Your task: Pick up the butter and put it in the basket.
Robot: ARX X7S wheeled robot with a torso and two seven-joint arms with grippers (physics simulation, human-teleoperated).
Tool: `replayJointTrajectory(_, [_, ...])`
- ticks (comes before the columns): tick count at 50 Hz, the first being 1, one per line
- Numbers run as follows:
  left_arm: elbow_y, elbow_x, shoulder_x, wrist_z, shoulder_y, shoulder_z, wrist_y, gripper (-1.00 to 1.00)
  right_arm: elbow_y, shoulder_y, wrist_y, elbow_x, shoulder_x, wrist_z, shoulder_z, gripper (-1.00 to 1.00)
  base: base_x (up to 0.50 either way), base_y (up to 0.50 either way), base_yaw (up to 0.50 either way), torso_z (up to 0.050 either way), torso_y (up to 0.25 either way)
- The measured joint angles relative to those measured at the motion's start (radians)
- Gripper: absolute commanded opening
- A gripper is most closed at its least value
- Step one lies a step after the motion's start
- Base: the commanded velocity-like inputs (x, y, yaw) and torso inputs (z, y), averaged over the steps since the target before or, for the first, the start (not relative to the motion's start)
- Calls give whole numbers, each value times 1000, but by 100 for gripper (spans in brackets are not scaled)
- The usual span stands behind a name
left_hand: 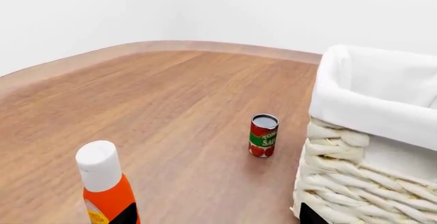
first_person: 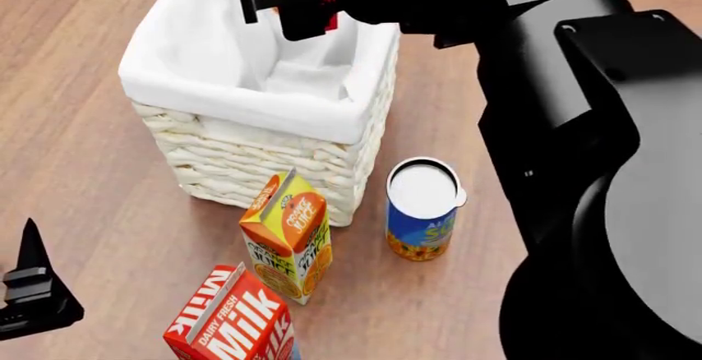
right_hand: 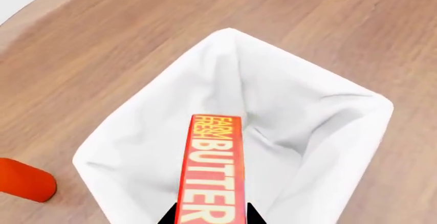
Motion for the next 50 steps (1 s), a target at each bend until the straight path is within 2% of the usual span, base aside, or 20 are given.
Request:
replayJointTrajectory(43, [22,-23,-10,-31,1,0,-21,100,-9,-18,-35,142,0,-42,-160,-100,0,0,0,0,1])
replayJointTrajectory(44, [22,-24,-11,-32,1,0,-21,100,-10,-18,-36,143,0,-43,-161,100,0,0,0,0,0])
replayJointTrajectory(50, [24,-28,-12,-34,0,-2,-21,100,-16,-12,-48,138,0,-56,-142,100,0,0,0,0,2])
